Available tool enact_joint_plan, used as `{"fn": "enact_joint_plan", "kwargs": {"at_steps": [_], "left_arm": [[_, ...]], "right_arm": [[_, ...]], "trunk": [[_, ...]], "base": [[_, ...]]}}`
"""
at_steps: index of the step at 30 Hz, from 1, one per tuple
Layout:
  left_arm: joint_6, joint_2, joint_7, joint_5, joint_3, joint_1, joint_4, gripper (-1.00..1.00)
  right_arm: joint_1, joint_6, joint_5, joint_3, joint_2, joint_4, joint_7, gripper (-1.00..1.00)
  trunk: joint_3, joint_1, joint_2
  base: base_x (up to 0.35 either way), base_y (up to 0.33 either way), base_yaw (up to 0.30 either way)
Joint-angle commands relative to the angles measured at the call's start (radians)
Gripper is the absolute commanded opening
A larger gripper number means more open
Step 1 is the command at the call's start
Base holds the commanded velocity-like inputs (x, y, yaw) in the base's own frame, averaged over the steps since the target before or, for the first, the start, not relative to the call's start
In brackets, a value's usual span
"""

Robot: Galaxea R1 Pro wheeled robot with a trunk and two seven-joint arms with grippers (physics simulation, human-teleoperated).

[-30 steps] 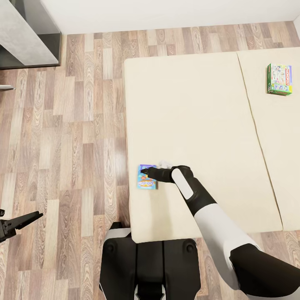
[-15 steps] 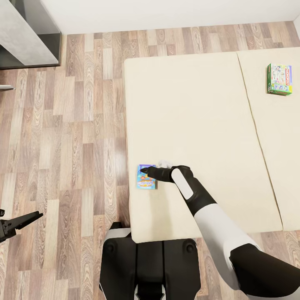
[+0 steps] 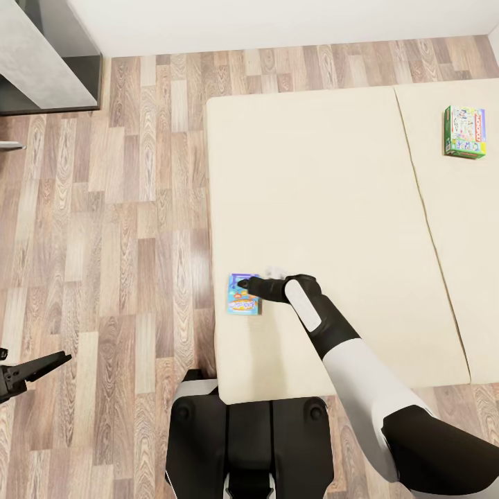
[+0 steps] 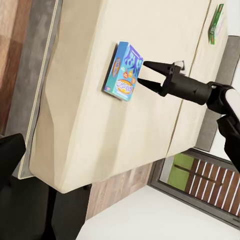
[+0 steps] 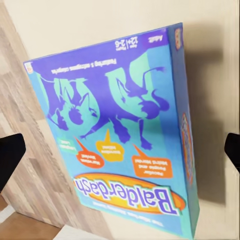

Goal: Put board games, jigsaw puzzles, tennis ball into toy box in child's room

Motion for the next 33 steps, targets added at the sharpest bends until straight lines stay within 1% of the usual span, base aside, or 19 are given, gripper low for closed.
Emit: {"fn": "enact_joint_plan", "kwargs": {"at_steps": [1, 7, 18, 25, 28, 33], "left_arm": [[0.011, 0.000, -0.005, -0.002, 0.000, 0.000, 0.000, 1.00], [0.011, 0.000, -0.005, -0.002, 0.000, 0.000, 0.000, 1.00], [0.011, 0.001, -0.005, -0.002, 0.000, 0.000, 0.000, 1.00], [0.011, 0.001, -0.005, -0.002, 0.000, 0.000, 0.000, 1.00], [0.011, 0.001, -0.005, -0.002, 0.000, 0.000, 0.000, 1.00], [0.011, 0.001, -0.005, -0.002, 0.000, 0.000, 0.000, 1.00]], "right_arm": [[0.000, 0.003, -0.011, 0.001, 0.000, -0.003, -0.020, 1.00], [-0.001, 0.005, -0.011, 0.002, 0.000, -0.009, -0.060, 1.00], [-0.018, 0.029, -0.012, 0.002, 0.000, -0.011, -0.087, 1.00], [-0.023, 0.033, -0.013, 0.002, 0.000, -0.010, -0.121, 1.00], [-0.024, 0.033, -0.019, 0.002, 0.000, -0.010, -0.125, 1.00], [-0.023, 0.031, -0.042, 0.003, 0.000, -0.010, -0.127, 1.00]], "trunk": [[-0.001, 0.001, -0.002], [-0.001, 0.001, -0.002], [-0.001, 0.001, -0.002], [-0.001, 0.001, -0.002], [-0.001, 0.001, -0.002], [-0.001, 0.001, -0.002]], "base": [[0.000, 0.000, 0.000], [0.000, 0.000, 0.000], [0.000, 0.000, 0.000], [0.000, 0.000, 0.000], [0.000, 0.000, 0.000], [0.000, 0.000, 0.000]]}}
